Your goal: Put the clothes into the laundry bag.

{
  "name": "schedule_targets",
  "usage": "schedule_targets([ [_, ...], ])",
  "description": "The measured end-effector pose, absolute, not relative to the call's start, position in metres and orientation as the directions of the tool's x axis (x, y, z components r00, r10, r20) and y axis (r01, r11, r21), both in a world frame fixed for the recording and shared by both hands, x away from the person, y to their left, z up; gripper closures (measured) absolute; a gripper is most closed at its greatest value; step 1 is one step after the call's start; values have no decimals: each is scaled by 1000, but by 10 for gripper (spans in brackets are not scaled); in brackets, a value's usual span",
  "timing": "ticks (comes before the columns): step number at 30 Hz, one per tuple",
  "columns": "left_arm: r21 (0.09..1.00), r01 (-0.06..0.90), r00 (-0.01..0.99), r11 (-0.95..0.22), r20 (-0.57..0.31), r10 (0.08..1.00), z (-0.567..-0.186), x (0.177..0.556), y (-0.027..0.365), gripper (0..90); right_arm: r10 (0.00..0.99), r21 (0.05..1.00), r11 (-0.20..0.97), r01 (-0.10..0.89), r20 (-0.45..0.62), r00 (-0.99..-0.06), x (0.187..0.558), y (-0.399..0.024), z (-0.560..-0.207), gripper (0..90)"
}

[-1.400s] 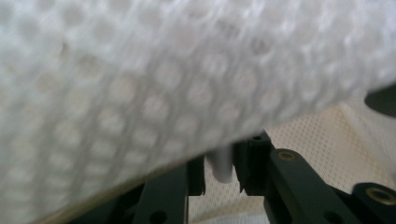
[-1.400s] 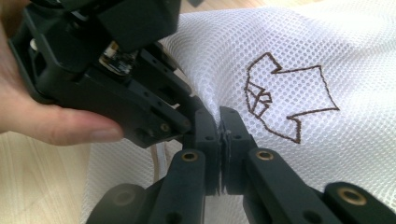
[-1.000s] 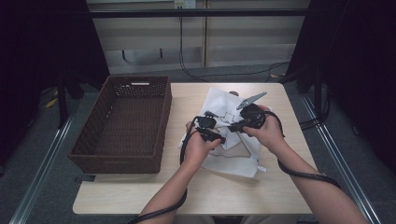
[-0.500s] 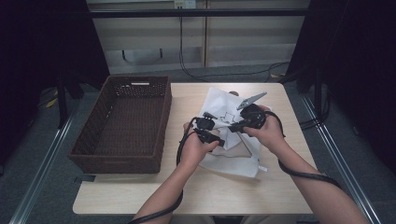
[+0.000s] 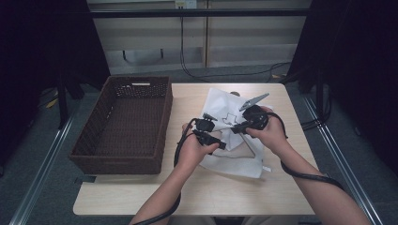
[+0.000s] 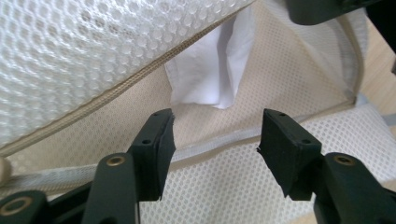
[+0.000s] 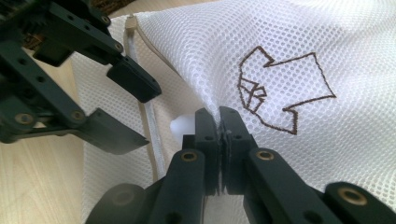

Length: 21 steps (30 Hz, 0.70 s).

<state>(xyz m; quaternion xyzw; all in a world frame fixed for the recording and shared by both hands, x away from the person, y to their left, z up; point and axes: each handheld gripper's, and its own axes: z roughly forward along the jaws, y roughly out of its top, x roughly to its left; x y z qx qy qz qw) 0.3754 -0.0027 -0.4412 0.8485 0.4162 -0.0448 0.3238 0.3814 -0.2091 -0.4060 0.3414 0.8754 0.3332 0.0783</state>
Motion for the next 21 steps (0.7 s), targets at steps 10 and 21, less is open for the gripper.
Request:
schedule_targets([
  [10,498,736,657,-458,-363,661,-437,375,2,381,664,623,543,562,91,-742,379,-217,-411,876],
  [21,490,748,647,-448,-390,655,-432,373,5,304,670,605,551,575,91,-737,378,-223,-417,867],
])
